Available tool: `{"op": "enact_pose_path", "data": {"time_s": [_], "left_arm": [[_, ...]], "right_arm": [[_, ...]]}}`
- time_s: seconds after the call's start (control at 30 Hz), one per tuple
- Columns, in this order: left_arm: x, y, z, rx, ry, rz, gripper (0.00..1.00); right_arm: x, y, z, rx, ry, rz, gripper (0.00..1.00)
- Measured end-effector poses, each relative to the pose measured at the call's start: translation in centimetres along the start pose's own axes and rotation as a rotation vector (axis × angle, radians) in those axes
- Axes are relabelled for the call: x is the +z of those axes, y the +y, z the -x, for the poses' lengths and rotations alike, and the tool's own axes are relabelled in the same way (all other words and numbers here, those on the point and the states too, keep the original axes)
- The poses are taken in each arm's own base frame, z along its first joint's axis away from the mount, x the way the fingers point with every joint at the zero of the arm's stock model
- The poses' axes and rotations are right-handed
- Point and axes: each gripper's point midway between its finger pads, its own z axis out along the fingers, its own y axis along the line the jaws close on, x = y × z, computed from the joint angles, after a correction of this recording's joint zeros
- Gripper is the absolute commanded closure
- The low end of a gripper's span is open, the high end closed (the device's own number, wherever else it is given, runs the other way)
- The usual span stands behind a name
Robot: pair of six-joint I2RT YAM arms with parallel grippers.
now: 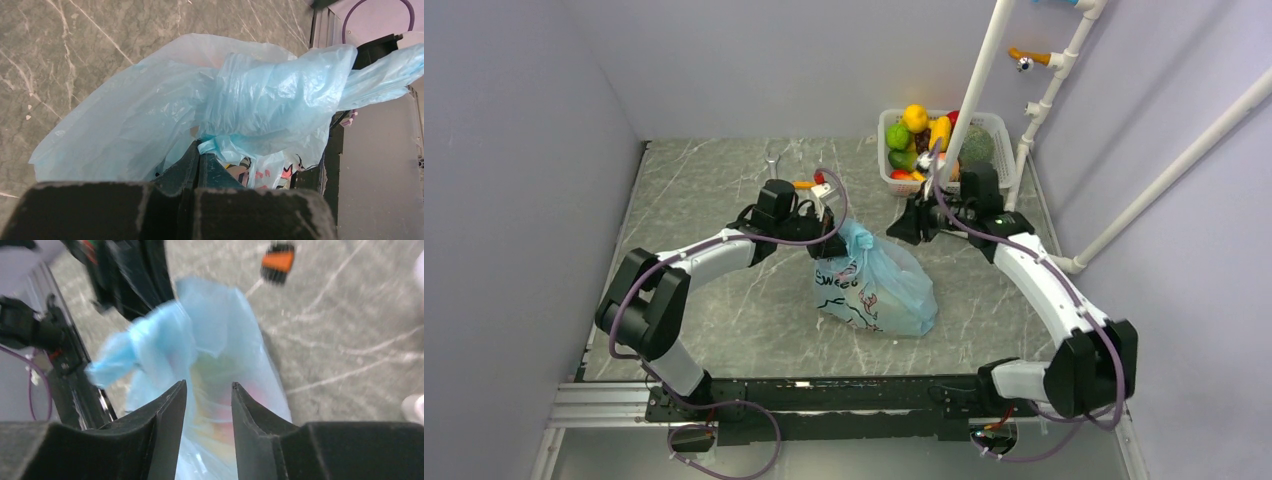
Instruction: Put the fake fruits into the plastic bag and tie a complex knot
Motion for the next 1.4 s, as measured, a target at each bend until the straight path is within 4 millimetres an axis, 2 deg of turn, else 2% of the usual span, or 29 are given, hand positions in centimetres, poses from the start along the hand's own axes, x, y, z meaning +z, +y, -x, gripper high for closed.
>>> {"op": "enact_pose_path", "data": {"time_s": [0.1,0.2,0.33,0.47,0.6,0.67,0.73,0.87,1.17,1.23,1.3,1.4], "left_arm": [[0.1,-0.1,-0.1,-0.013,0.002,-0.001,1.00],[0.1,-0.1,-0.1,-0.027,0.004,-0.002,1.00],[0.4,0.0,-0.5,-0.059,0.012,-0.004,1.00],[0.6,-0.1,-0.8,-0.090,0.016,-0.023,1.00],[0.8,-0.7,-0.4,-0.110,0.006,-0.059,1.00],[0.7,-1.1,-0.2,-0.107,0.003,-0.083,1.00],[0.7,-1.5,-0.2,-0.101,0.003,-0.106,1.00],[0.4,-2.3,-0.9,-0.091,0.020,-0.153,1.00],[-0.4,-3.5,-1.6,-0.057,0.042,-0.251,1.00],[-0.4,-3.7,-1.7,-0.057,0.047,-0.264,1.00],[-0.5,-3.8,-1.7,-0.058,0.053,-0.271,1.00],[-0.9,-3.7,-1.9,-0.069,0.058,-0.279,1.00]], "right_arm": [[1.7,-1.3,-4.7,0.046,0.148,-0.008,0.45],[2.4,-1.8,-8.4,0.075,0.281,0.011,0.36],[1.8,-1.2,-10.9,0.074,0.374,0.051,0.34],[2.6,0.6,-11.0,0.071,0.370,0.119,0.34],[5.6,3.4,-10.8,0.056,0.331,0.212,0.32],[7.5,4.8,-10.8,0.068,0.315,0.263,0.28],[9.1,5.3,-10.7,0.094,0.298,0.285,0.24],[10.9,5.3,-9.7,0.136,0.252,0.295,0.22],[11.6,6.8,-6.5,0.133,0.174,0.362,0.20],[11.5,7.0,-6.3,0.127,0.173,0.375,0.15],[11.2,6.9,-6.5,0.123,0.182,0.376,0.05],[9.6,6.3,-6.5,0.129,0.202,0.362,0.04]]}}
